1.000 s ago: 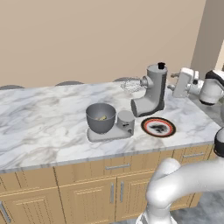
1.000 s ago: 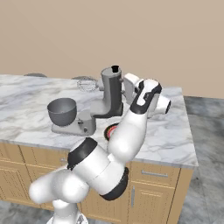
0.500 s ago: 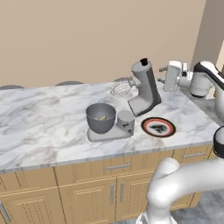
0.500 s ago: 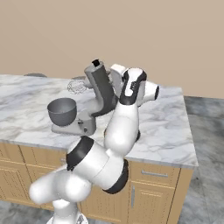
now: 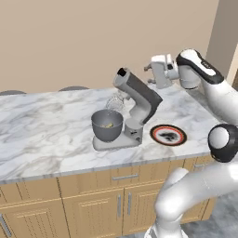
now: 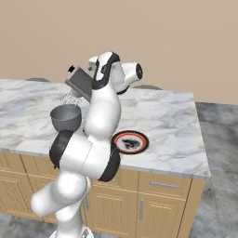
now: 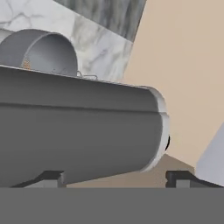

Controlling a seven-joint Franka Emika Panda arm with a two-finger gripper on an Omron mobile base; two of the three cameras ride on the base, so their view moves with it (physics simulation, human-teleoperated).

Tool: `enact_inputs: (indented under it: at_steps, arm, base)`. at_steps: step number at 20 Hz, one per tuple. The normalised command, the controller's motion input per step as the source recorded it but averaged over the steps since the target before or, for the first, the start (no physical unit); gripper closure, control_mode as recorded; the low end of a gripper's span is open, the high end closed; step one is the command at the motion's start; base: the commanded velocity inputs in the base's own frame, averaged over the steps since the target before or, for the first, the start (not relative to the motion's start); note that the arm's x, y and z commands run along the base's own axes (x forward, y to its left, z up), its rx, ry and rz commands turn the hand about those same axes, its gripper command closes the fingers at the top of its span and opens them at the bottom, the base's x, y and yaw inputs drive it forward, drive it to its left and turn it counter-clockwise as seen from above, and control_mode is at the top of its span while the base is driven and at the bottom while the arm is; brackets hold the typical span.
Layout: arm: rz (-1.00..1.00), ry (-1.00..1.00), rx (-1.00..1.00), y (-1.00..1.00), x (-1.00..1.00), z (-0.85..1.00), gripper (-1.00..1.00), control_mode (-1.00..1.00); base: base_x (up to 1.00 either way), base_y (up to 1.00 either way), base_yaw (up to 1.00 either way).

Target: Add butter and sugar cubes to the stand mixer bowl and then turn on the stand mixer to begin making frosting.

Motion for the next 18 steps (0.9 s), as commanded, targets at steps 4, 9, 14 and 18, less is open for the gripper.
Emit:
enact_inputs:
  at_steps: [4,9,14,18]
  arm:
    - [0.00,0.08,-0.38,1.00,0.12,-0.19,-1.00,-1.00]
    - [0.00,0.13,-0.45,1.00,0.03,-0.53,-1.00,-1.00]
    - [0.00,0.12,-0.50,0.90,-0.07,-0.77,-1.00,-1.00]
    - [0.00,0.12,-0.48,0.76,-0.17,-0.70,-1.00,-1.00]
  base:
    - [0.00,0.00,0.00]
    - [0.00,0.00,0.00]
    - [0.00,0.00,0.00]
    - [0.00,0.00,0.00]
